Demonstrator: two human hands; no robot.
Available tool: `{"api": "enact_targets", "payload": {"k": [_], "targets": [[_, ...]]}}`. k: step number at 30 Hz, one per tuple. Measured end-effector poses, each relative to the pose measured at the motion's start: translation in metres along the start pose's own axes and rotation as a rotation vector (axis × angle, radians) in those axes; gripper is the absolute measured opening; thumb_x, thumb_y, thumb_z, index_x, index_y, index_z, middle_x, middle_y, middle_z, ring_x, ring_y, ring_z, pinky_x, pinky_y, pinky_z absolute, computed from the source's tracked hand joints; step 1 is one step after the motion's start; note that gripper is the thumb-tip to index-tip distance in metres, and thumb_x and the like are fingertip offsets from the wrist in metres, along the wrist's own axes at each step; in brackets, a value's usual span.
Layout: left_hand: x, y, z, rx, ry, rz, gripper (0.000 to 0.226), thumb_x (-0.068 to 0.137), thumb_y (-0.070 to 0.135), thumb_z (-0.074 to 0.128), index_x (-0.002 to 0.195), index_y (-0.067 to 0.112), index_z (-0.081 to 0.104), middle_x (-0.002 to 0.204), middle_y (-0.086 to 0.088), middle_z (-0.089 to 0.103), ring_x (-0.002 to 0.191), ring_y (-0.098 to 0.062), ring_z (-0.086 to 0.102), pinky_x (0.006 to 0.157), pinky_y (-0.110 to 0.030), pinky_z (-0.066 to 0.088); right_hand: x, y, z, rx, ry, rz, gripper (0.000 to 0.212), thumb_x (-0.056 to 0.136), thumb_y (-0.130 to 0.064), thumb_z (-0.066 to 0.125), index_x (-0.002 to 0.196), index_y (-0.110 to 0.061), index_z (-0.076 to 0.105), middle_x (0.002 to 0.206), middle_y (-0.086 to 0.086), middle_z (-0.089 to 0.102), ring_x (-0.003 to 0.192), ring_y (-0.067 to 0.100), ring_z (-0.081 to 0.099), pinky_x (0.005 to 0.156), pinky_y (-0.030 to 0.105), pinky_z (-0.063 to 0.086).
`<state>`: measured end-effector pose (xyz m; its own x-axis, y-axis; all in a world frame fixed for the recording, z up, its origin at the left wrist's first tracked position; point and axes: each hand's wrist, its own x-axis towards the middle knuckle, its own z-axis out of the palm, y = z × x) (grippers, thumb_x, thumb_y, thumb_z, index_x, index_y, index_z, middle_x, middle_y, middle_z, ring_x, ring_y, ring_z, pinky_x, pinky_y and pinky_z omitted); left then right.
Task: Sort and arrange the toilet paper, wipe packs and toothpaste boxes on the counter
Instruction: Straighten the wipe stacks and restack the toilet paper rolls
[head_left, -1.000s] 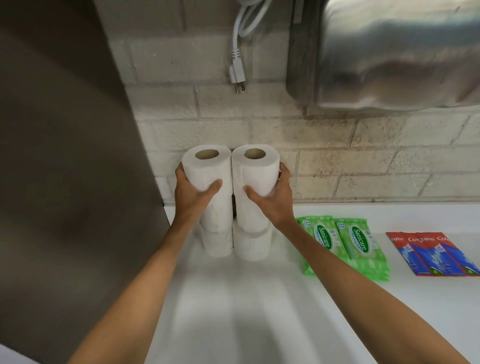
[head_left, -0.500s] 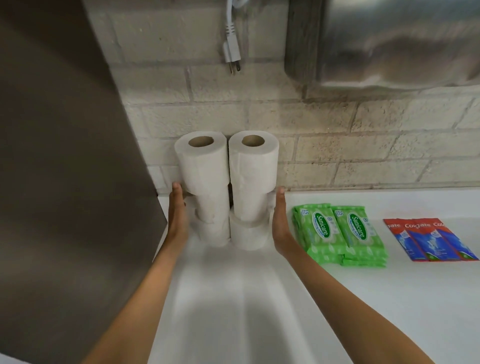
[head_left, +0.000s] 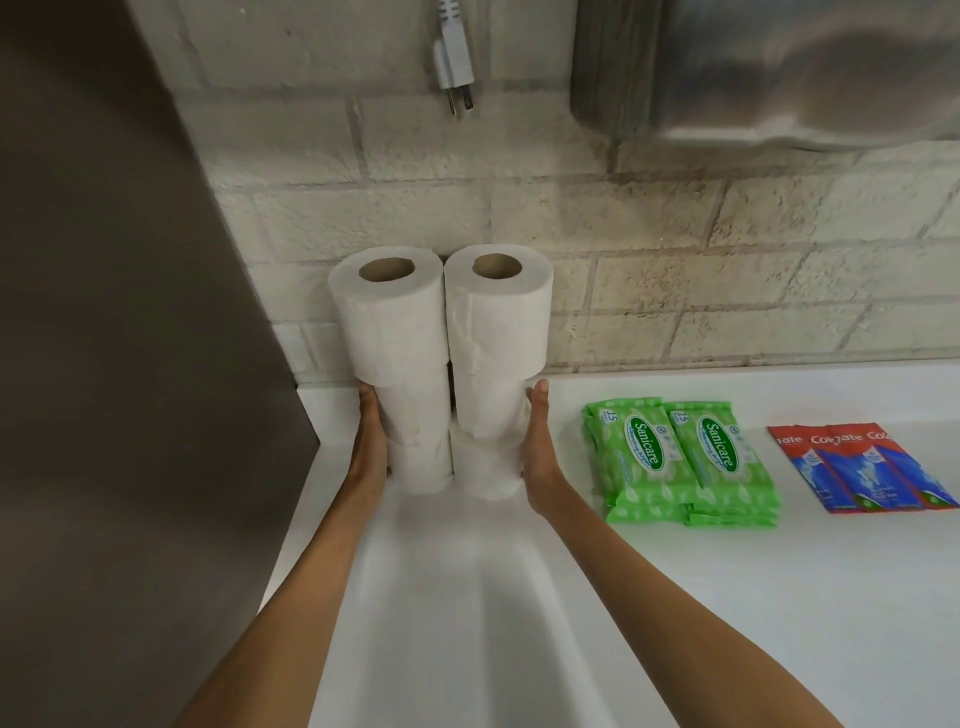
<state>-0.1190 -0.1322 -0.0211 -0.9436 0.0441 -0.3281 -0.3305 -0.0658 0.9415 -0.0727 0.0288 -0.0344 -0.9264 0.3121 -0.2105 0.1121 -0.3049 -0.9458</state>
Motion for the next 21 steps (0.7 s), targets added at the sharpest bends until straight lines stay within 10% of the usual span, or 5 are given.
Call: {"api": "enact_targets", "payload": {"k": [21], "targets": [[0.003,-0.002,-0.006,-0.031,0.196,0.042,0.078,0.084,0.073,0.013,0.143,0.025,0.032,0.15,-0.001,0.036,0.138,-0.023,0.034,0.116,-0.049,0.024,-0.007,-0.005,0.011,-0.034,0.019,0.05,0.064,0.089,-0.063,0.031,0.142,-0.027,0.025,0.147,-0.006,0.032,0.131,0.011,0.031,0.103,0.027,0.024]]}}
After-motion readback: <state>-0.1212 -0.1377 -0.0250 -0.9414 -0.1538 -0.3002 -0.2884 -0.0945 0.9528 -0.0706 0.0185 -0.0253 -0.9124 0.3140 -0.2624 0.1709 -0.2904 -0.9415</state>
